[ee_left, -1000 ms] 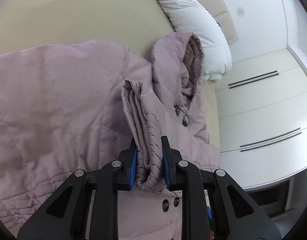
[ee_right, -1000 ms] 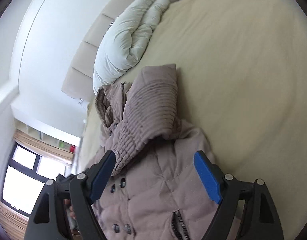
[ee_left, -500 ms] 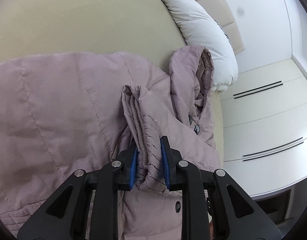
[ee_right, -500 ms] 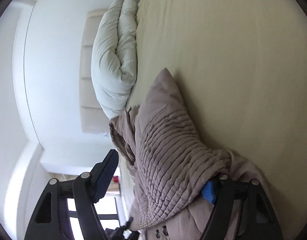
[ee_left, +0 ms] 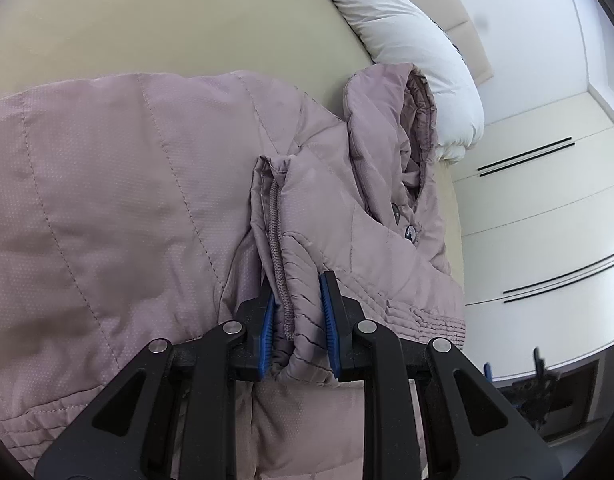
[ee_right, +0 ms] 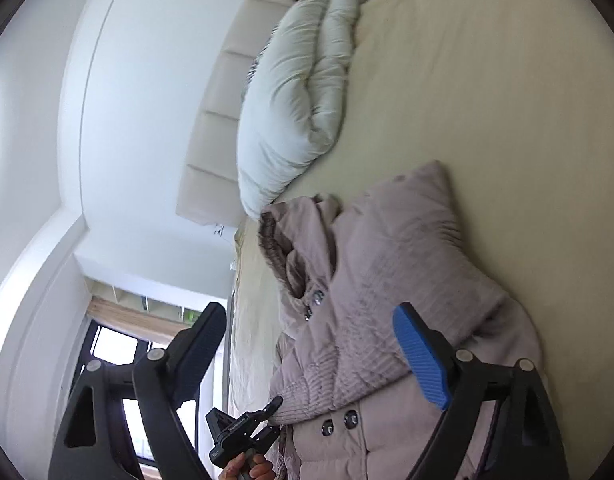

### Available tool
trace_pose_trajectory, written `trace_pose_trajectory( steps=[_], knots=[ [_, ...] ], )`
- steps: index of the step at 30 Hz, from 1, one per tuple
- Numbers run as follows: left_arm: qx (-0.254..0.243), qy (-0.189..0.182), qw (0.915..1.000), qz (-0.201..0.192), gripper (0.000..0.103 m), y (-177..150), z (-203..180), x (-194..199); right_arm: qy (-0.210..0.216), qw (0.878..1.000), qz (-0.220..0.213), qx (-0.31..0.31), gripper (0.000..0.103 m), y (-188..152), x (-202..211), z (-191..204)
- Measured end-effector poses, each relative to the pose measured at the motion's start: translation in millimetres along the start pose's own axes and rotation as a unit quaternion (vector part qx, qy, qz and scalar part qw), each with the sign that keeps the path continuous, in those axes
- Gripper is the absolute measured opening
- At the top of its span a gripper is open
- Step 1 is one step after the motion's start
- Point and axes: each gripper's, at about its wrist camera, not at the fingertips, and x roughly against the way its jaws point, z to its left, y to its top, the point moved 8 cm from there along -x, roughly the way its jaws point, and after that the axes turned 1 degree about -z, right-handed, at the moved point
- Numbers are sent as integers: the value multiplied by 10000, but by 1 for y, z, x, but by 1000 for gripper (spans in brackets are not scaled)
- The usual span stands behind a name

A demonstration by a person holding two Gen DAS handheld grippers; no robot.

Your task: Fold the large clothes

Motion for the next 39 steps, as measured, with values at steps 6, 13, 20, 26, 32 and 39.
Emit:
trace_pose_trajectory(
  steps=[6,13,20,26,32,39],
  knots=[
    [-128,66,9999,41,22,-3,1,-4,-1054,9938,317,-177,86,20,-89,-61],
    [-308,127,9994,38,25,-7,0,-13,-1190,9925,174,-196,83,22,-78,-83],
    [-273,-74,9996,32,28,-4,3,-12,-1577,9866,240,343,99,19,-104,-88],
    [132,-136,9987,-463,62,-4,36,66,-1375,9879,-107,707,95,8,-66,-46],
    [697,-302,9865,-1452,62,-66,90,198,-998,9889,219,1075,95,-56,-47,7],
    [2498,-35,9343,-2544,62,-162,193,280,-600,9880,977,1033,95,-161,-64,32]
  ],
)
